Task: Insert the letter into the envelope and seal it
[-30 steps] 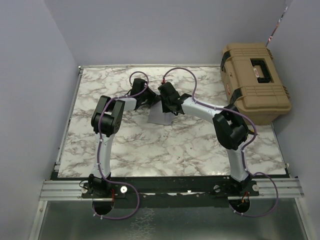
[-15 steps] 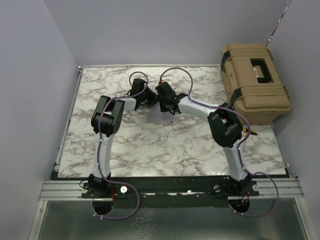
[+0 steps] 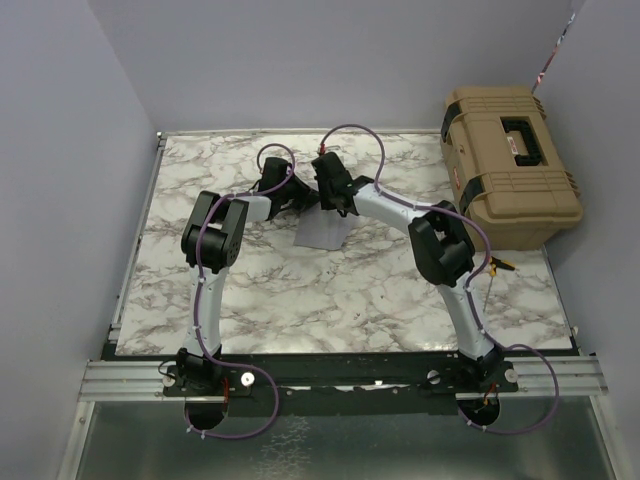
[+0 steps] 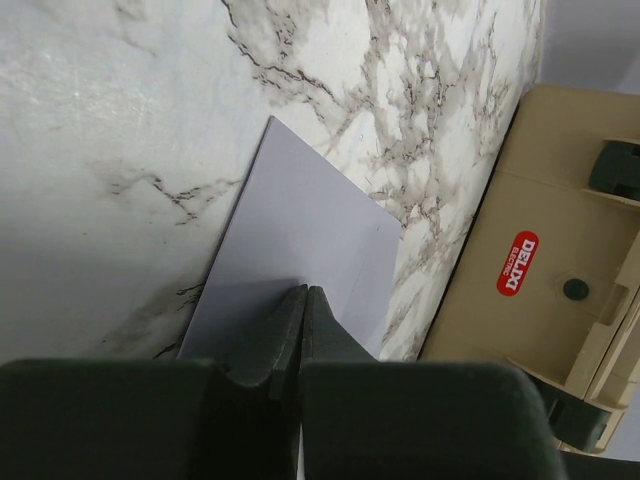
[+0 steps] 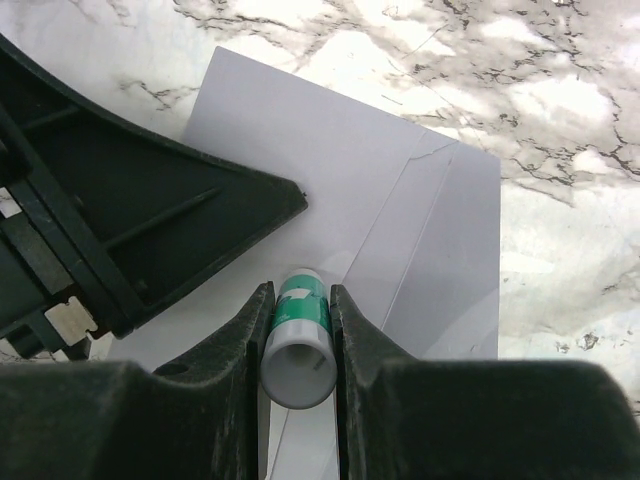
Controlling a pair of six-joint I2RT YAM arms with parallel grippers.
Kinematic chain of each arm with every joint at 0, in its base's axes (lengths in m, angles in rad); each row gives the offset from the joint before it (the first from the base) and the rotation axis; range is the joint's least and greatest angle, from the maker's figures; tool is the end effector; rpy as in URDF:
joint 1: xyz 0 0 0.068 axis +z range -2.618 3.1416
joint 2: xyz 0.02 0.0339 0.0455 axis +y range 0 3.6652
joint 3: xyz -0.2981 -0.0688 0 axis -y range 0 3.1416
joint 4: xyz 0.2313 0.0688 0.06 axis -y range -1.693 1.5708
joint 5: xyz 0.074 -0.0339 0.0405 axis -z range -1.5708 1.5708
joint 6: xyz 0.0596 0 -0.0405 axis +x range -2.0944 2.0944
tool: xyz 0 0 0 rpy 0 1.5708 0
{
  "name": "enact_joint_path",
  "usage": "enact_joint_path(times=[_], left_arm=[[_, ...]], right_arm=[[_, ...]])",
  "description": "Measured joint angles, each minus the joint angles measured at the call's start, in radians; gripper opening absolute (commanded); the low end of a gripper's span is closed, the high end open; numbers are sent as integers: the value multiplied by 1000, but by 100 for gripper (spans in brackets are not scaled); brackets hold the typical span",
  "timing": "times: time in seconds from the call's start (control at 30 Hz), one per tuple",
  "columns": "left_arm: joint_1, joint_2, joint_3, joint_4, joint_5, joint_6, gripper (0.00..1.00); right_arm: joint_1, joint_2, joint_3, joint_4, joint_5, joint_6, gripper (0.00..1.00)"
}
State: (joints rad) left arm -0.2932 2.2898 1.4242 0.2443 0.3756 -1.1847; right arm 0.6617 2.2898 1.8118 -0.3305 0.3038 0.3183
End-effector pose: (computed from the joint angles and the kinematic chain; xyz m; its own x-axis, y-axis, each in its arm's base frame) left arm 0.4888 -0.1704 0.1252 -0.7235 -0.6818 -0.1084 -0.3074 0.4588 -0.8337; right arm 0.4367 0.3176 0.1900 -0.6744 -0.1468 -0.7236 -0.2235 0.9746 0.0106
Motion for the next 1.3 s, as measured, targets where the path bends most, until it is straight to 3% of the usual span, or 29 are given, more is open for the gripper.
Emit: enact_joint_path(times=[0.37, 0.93, 1.3], left_arm=[[1, 0, 3, -7, 1, 0, 0], [3, 3, 3, -8, 7, -10, 0], [10, 10, 1, 6, 29, -27, 0]], right_arm=[[20, -53, -92, 42, -15, -17, 0], [39, -153, -249, 90, -163, -30, 0], [54, -131, -223, 97, -77, -57, 0]])
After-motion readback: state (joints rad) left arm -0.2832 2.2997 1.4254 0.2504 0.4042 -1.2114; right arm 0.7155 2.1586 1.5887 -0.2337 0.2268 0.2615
